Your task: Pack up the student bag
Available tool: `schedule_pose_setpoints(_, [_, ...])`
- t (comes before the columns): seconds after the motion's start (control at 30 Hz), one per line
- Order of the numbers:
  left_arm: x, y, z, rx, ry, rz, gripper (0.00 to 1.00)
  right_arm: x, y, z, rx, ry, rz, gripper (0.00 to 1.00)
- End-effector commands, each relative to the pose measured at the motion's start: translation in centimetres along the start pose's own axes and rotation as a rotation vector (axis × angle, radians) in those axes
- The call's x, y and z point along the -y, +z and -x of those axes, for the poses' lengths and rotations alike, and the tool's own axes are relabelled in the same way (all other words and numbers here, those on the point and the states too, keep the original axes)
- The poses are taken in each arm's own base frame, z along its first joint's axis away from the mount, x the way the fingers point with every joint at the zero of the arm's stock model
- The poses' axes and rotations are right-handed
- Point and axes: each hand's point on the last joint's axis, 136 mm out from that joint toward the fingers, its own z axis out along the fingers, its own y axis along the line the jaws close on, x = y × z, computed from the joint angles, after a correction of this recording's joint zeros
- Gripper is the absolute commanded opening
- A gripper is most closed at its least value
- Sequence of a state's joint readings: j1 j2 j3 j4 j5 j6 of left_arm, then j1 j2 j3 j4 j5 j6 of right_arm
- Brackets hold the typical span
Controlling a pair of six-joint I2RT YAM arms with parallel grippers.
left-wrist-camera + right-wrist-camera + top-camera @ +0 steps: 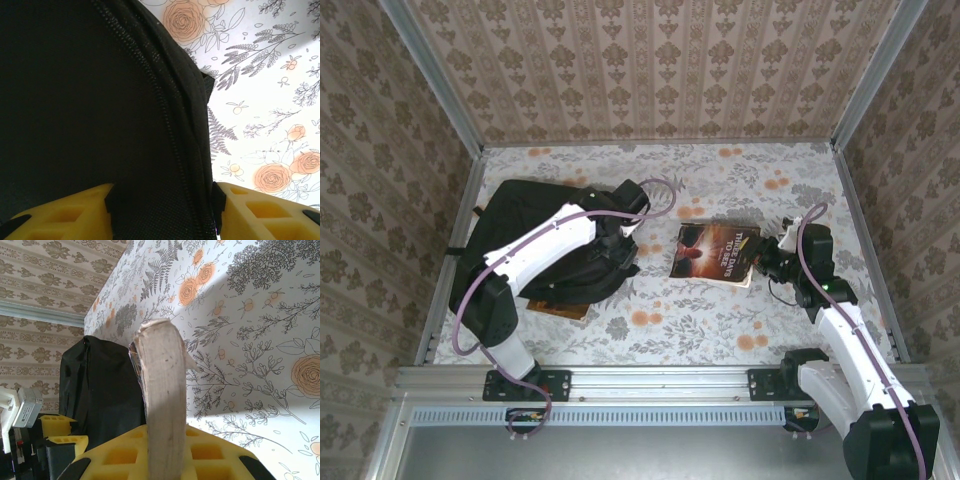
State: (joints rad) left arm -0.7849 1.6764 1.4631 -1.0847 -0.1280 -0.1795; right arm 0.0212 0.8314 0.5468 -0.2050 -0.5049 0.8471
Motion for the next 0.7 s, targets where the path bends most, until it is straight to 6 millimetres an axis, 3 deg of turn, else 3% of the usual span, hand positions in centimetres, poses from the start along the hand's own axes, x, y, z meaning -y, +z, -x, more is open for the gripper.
schedule_pose_setpoints(0.0, [-0.9,-0.8,-1.1,-0.021,0.005,0.051,0.53,-1.6,-0.3,0.7,0.024,-0.01,0.077,0.0])
schedule_pose_setpoints(0.3, [-2.3,-0.5,-1.6,-0.041,0.017,0.131,0.55,-1.4,-0.1,0.5,0.023,0.002,0.084,0.0])
schedule_pose_setpoints(0.47, [-2.2,-0.2,-1.2,-0.037,0.022,0.128,0.27,-1.5,-0.2,0.5,0.025,0.004,0.087,0.0])
schedule_pose_setpoints(0.67, [-0.1,-0.6,-0.7,-0.01,0.021,0.004,0.0,-1.4,-0.2,0.5,0.025,0.006,0.085,0.0])
